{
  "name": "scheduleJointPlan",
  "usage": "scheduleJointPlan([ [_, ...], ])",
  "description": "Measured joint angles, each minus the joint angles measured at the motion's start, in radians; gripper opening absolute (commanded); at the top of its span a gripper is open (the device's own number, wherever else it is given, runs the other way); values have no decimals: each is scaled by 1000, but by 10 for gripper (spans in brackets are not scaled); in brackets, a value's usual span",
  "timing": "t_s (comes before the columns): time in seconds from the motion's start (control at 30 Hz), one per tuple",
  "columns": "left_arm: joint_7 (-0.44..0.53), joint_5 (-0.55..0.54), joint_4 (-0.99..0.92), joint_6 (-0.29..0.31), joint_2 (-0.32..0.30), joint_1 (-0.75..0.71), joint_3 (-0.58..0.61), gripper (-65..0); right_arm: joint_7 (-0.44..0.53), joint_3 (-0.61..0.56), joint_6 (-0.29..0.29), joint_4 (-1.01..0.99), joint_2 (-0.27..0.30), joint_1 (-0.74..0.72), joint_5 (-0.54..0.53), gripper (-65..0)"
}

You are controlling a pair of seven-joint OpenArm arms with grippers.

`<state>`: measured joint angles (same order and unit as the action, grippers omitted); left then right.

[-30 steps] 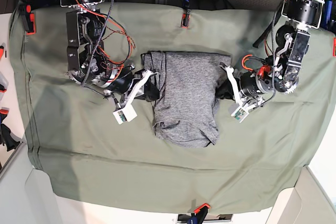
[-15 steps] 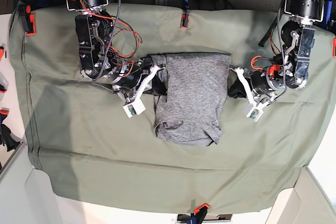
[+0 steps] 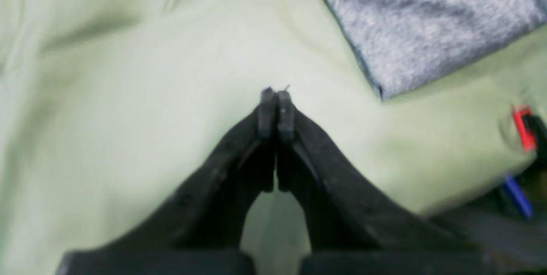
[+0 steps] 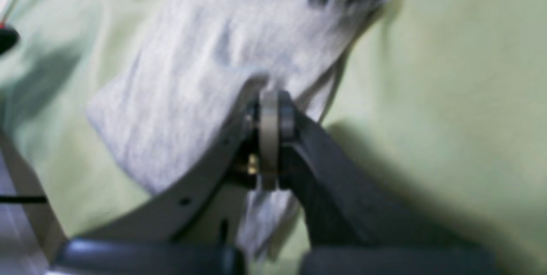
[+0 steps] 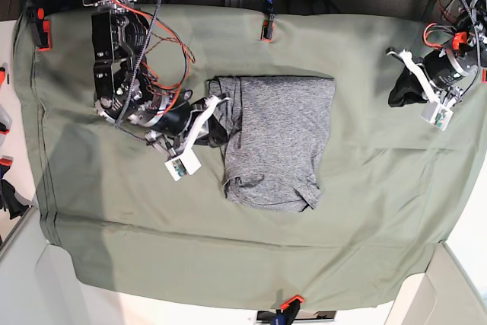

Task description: Fold the T-shirt properly

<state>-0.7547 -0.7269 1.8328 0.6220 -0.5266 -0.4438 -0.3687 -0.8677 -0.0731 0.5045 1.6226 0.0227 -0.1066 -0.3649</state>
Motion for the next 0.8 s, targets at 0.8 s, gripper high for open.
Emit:
scheduleJointPlan([
  [0.8,113,169,22,23,140,-512,-51,-650,-109,272,34,357,324,749,-249,-650],
])
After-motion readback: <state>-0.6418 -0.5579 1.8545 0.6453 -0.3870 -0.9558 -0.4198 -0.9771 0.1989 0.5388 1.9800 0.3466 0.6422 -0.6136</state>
